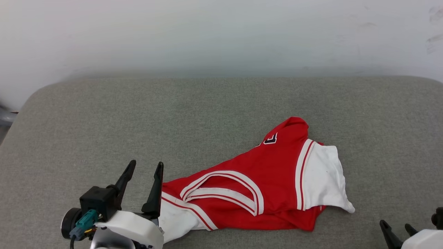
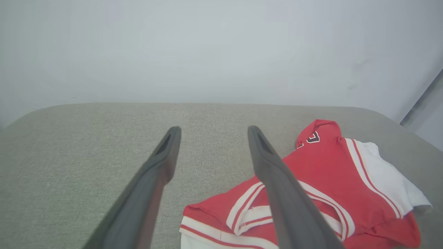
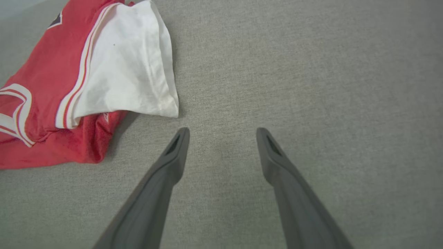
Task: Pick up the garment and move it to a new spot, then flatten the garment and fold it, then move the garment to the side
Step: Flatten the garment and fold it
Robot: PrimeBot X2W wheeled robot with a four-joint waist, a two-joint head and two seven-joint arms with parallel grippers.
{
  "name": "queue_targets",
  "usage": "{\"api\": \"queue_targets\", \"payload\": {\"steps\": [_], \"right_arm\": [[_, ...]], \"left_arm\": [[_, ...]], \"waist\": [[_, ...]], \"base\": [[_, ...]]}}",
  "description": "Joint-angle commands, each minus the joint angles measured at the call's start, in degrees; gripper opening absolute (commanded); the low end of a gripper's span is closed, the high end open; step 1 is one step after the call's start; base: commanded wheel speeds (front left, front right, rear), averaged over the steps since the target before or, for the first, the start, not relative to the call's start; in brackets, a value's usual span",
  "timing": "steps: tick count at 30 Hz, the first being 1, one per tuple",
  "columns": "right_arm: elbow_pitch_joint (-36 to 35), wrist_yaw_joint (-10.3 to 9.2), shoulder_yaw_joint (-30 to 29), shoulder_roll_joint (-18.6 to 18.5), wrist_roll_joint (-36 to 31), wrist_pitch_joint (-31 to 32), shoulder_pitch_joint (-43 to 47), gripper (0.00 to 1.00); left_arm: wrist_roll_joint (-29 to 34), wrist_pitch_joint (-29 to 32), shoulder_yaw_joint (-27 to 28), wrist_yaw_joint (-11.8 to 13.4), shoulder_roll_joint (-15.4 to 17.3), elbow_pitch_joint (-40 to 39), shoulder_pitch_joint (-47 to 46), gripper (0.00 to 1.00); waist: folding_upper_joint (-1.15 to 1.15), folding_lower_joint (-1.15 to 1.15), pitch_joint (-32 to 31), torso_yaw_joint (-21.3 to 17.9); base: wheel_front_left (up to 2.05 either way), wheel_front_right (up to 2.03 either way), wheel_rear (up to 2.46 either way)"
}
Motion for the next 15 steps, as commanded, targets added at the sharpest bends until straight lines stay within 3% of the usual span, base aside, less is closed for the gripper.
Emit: {"api": "queue_targets", "payload": {"steps": [1, 8, 15], "right_arm": [[0.52, -0.04, 0.38, -1.03, 0.7, 1.52, -1.44, 1.0], [4.78, -0.04, 5.38, -4.89, 3.64, 9.69, -9.25, 1.0], [12.18, -0.04, 11.15, -7.95, 5.91, 13.89, -15.96, 1.0]], "left_arm": [[0.31, -0.63, 0.3, 0.28, -0.12, -0.31, -0.97, 1.0], [1.2, -1.77, 1.11, 0.87, -0.38, -1.84, -2.87, 1.0], [1.26, -2.55, 1.05, 0.2, -1.19, -1.29, -4.96, 1.0]], "waist": [[0.0, 0.01, 0.54, 0.36], [0.0, 0.01, 4.55, 2.09], [0.0, 0.01, 8.6, 4.01]], "base": [[0.0, 0.0, 0.0], [0.0, 0.0, 0.0], [0.0, 0.0, 0.0]]}}
